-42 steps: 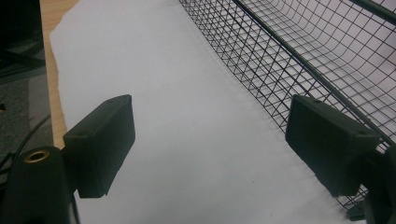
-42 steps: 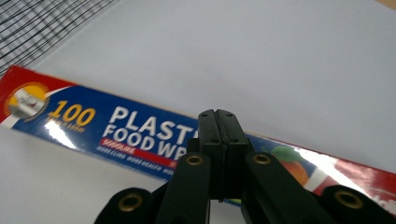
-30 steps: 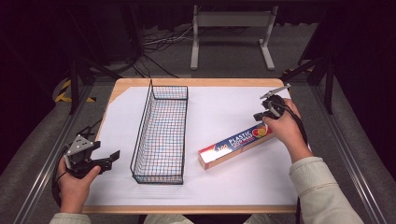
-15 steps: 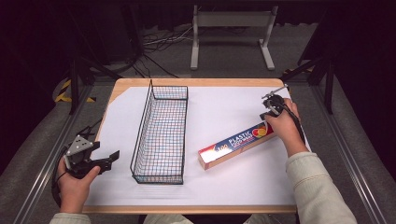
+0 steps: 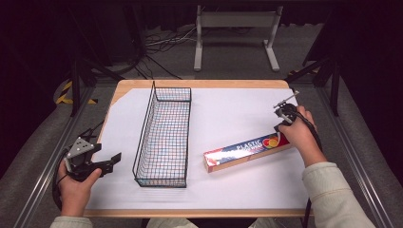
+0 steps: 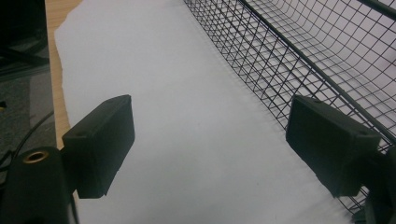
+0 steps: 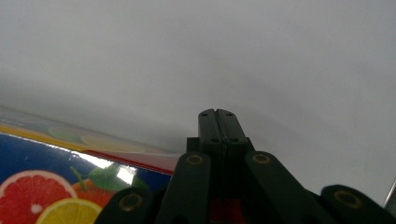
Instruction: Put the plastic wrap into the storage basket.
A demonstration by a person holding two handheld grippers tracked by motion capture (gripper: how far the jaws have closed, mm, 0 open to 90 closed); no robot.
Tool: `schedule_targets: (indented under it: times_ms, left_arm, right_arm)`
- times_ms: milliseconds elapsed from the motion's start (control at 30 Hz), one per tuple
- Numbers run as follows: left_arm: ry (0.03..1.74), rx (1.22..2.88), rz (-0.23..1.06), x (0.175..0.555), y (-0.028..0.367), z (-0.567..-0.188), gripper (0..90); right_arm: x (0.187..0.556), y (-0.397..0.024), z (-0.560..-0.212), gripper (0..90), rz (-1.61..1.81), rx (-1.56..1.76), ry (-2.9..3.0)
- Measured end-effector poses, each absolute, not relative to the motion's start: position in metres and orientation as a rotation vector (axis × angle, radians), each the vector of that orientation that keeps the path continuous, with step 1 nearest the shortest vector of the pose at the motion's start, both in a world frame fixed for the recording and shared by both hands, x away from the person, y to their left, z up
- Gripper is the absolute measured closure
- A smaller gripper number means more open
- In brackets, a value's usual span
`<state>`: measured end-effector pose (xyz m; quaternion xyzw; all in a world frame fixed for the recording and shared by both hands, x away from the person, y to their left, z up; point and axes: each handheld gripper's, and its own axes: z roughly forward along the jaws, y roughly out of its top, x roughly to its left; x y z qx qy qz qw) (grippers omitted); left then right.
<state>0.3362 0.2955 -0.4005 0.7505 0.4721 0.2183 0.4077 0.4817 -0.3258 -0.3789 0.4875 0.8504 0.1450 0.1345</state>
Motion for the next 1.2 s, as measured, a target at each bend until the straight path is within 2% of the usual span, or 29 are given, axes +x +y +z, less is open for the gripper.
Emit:
schedule_targets:
  times_ms: [667, 733, 767, 967, 1067, 1200]
  left_arm:
    - [1.196, 1.87, 0.552, 0.339, 0.295, -0.398, 16.4]
    - [1.196, 1.872, 0.549, 0.339, 0.294, -0.398, 16.4]
    - [1.192, 1.877, 0.552, 0.339, 0.294, -0.398, 16.4]
    - [1.192, 1.878, 0.552, 0.339, 0.294, -0.398, 16.3]
    - [1.193, 1.875, 0.555, 0.339, 0.294, -0.397, 16.3]
    - [1.188, 1.869, 0.555, 0.337, 0.294, -0.395, 15.5]
  right_arm:
    - [0.404, -0.36, -0.374, 90.0, 0.467, 1.402, 2.653]
    - [0.404, -0.362, -0.373, 87.2, 0.482, 1.383, 2.651]
    - [0.403, -0.362, -0.372, 84.2, 0.501, 1.37, 2.641]
    - [0.393, -0.36, -0.354, 53.7, 0.778, 1.184, 2.561]
    - [0.387, -0.354, -0.348, 50.4, 0.818, 1.081, 2.579]
    - [0.377, -0.34, -0.352, 38.4, 0.805, 0.874, 2.691]
